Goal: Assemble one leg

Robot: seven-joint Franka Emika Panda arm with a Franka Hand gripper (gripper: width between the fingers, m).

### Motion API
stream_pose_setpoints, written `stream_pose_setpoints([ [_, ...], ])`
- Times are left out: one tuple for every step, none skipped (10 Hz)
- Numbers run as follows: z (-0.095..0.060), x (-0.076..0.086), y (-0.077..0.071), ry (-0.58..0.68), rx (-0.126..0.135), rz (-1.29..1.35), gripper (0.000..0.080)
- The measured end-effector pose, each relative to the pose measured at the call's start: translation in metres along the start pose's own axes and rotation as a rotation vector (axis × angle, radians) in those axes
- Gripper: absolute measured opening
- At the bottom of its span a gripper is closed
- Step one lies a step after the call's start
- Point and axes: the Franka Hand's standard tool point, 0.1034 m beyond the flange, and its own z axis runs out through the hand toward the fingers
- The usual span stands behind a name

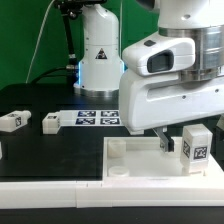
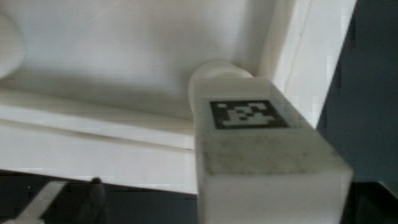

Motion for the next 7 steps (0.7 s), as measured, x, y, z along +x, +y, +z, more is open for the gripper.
stream_pose_setpoints([
  [0.0000, 0.0000, 0.0000, 0.000, 0.000, 0.000, 0.0649],
  [0.0002, -0.0001, 0.0000, 0.000, 0.000, 0.000, 0.0626],
  [0.0003, -0.0001, 0.0001, 0.000, 0.000, 0.000, 0.0626],
  [0.0003, -0.0001, 0.0000, 0.000, 0.000, 0.000, 0.0435],
  [0.0003, -0.0001, 0.0000, 0.000, 0.000, 0.000, 0.0435],
  [0.0004, -0.0001, 0.0000, -0.001, 0.000, 0.000, 0.0290],
  [0.0004, -0.0001, 0.0000, -0.001, 0.000, 0.000, 0.0290],
])
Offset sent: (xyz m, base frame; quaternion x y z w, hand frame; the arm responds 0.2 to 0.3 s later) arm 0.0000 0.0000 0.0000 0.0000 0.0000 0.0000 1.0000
